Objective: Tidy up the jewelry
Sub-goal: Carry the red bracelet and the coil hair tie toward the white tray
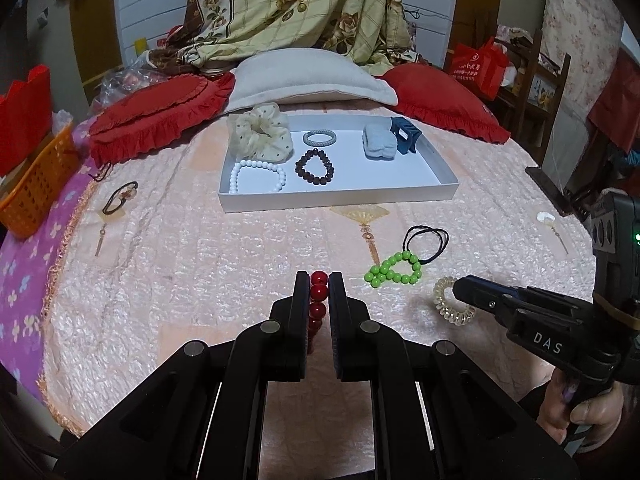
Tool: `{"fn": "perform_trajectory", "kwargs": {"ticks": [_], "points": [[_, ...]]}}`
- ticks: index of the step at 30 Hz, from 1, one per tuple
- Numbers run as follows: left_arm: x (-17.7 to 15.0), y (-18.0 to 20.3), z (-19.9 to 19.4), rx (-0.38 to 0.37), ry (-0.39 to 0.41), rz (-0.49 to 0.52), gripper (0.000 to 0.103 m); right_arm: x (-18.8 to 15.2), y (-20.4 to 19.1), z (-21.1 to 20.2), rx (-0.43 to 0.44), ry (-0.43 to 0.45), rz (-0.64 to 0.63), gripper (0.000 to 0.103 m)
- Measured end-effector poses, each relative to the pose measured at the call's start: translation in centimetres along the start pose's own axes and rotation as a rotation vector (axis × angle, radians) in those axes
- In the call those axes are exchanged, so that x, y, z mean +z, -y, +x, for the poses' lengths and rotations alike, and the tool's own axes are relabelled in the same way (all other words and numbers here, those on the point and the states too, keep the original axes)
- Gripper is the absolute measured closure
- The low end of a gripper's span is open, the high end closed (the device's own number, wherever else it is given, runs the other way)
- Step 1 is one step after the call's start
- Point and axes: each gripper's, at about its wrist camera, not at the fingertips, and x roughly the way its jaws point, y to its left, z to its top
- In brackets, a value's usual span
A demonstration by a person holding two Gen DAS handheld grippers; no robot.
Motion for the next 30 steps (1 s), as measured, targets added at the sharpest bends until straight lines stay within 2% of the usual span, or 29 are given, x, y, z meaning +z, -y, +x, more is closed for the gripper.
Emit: {"fn": "perform_trajectory", "kwargs": {"ticks": [8,30], "points": [[-0.4,-0.6,-1.2,0.0,0.012,-0.022,0.095,-0.7,-0.6,-0.9,-0.037,0.0,-0.019,0.094],[-0.6,-1.5,-1.8,0.027,0.009,-0.044,0.095,-1.2,-2.0,0.2,-0.019,-0.036,-0.042,0.094]]}}
